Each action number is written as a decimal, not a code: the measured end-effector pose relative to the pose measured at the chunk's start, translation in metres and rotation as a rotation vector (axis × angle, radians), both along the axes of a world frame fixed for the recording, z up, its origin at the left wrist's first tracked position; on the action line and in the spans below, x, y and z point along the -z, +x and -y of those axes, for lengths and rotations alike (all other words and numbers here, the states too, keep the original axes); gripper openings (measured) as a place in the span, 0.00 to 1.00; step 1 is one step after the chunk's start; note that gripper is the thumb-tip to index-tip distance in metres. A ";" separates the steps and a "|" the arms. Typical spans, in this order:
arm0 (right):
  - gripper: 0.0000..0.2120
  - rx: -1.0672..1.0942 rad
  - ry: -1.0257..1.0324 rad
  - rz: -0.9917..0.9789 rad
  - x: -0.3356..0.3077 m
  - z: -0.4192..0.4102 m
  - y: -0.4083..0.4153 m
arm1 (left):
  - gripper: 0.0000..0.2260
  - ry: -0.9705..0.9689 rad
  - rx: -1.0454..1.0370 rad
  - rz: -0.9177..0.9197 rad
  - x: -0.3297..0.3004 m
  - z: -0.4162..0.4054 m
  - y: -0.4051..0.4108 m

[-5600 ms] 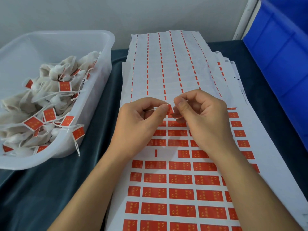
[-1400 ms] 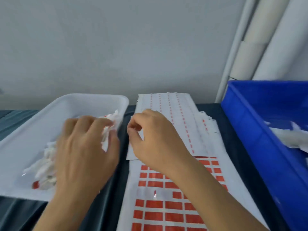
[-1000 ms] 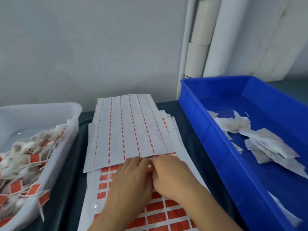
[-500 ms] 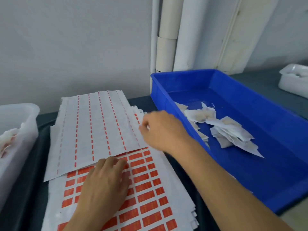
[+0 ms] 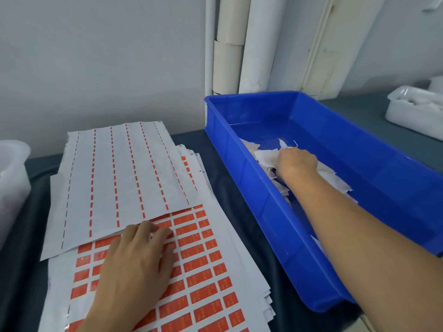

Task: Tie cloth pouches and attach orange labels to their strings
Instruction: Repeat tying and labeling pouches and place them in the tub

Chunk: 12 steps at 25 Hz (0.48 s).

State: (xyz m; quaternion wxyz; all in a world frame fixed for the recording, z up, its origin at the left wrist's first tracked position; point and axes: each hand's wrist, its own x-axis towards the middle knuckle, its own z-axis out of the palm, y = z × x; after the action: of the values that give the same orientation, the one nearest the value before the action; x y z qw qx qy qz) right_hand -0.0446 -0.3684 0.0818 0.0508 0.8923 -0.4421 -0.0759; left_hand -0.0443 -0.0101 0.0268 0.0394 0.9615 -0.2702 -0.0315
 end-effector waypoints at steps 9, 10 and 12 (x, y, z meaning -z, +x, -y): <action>0.12 -0.097 -0.285 0.217 -0.047 -0.006 0.005 | 0.26 -0.045 0.020 0.005 0.007 -0.002 0.005; 0.12 -0.158 -0.305 0.271 -0.059 -0.012 0.008 | 0.24 -0.078 0.012 -0.013 0.006 -0.002 0.006; 0.08 -0.312 -0.336 0.406 -0.084 -0.032 0.015 | 0.22 -0.233 -0.037 -0.060 0.001 -0.004 0.006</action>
State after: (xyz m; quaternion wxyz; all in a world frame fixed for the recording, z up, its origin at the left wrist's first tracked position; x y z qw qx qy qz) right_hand -0.0296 -0.3360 0.1656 0.1193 0.9256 -0.3070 0.1867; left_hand -0.0384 -0.0064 0.0258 0.1595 0.9539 -0.2528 -0.0277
